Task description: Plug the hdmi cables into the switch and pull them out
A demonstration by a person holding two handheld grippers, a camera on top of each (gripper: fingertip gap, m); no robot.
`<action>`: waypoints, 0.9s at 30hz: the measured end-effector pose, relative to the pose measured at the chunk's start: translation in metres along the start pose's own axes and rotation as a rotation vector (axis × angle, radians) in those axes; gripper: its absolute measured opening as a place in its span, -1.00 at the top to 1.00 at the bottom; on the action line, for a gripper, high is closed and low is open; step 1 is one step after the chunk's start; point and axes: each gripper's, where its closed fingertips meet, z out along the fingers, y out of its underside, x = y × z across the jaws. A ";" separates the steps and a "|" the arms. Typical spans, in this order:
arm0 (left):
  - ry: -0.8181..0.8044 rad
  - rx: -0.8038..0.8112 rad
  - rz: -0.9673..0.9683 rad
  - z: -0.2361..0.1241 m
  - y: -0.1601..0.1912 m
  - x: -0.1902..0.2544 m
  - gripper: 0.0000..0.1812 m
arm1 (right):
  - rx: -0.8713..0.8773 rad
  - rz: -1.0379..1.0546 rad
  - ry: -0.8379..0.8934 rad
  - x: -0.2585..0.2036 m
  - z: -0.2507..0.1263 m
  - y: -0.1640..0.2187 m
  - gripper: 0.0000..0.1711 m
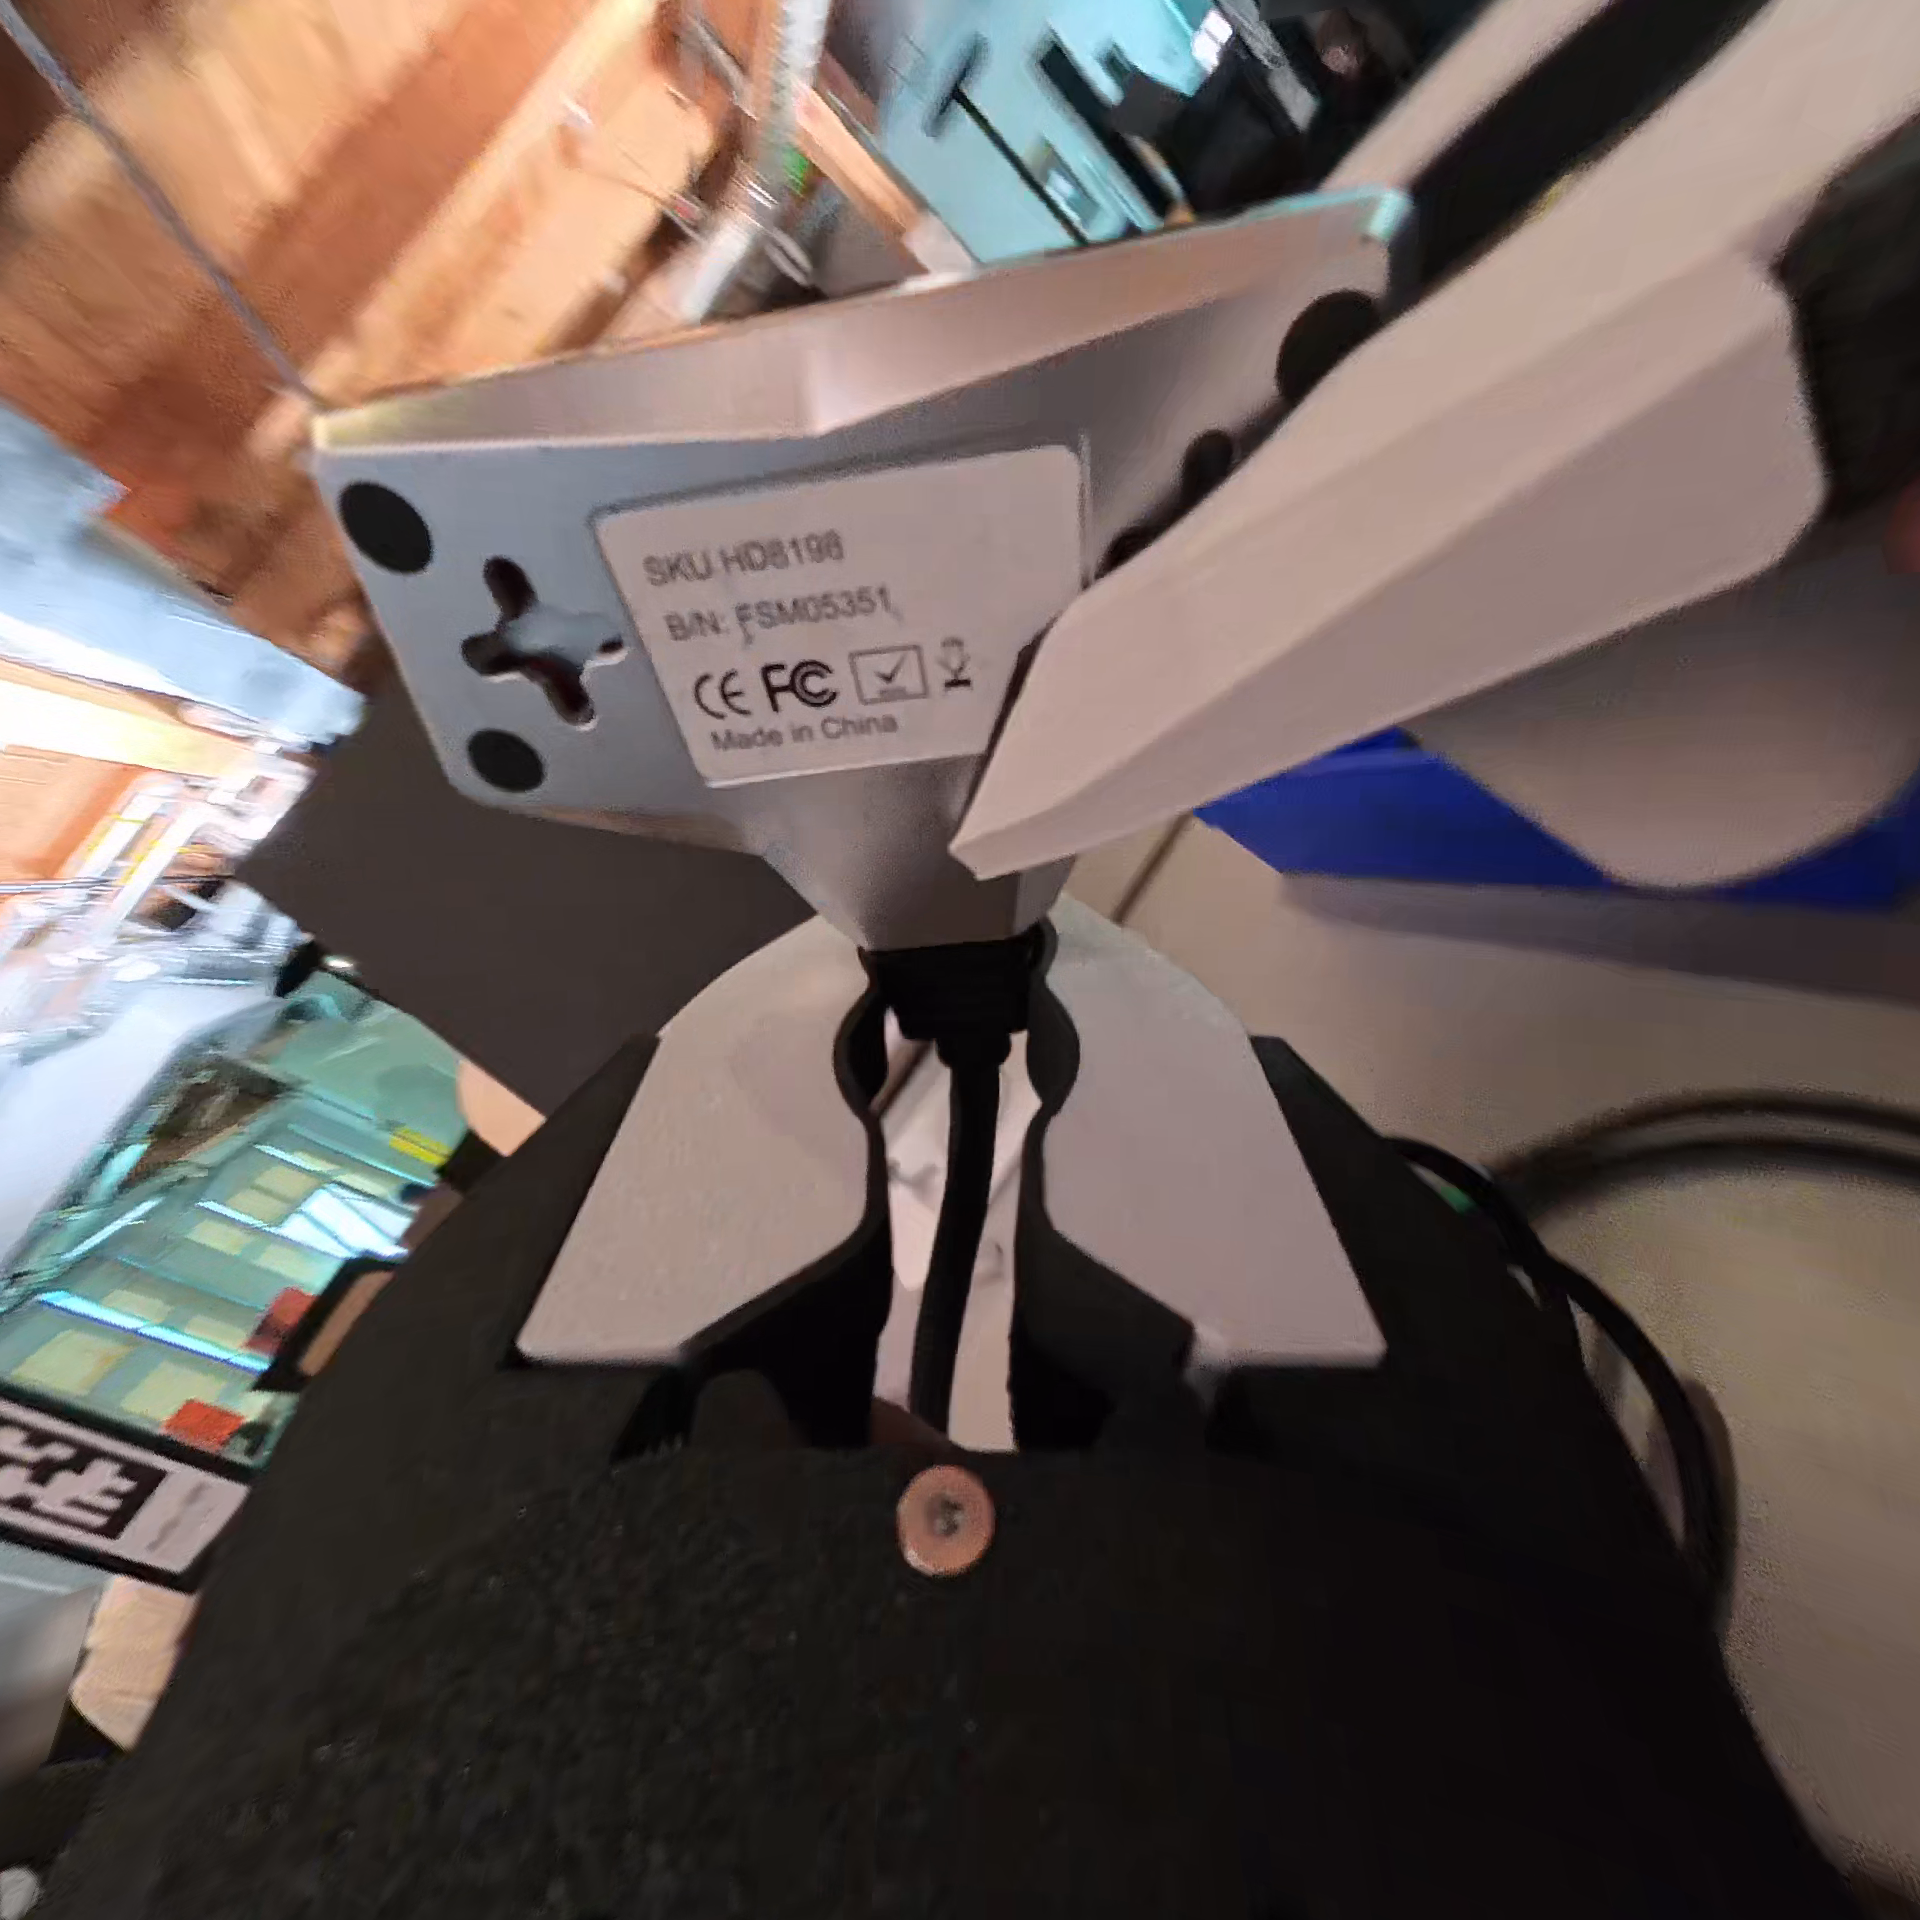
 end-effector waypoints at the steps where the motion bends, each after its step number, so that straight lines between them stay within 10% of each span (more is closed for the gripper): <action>1: 0.046 -0.020 0.001 -0.006 0.007 0.005 0.70 | -0.032 -0.015 -0.038 -0.004 0.000 0.009 0.76; 14: 0.653 0.040 0.031 -0.142 0.015 0.005 0.52 | -0.097 -0.529 -0.394 -0.098 -0.009 0.033 0.77; 27: 0.840 0.115 0.141 -0.168 0.001 0.038 0.75 | -0.143 -0.463 -0.603 -0.145 -0.014 0.052 0.77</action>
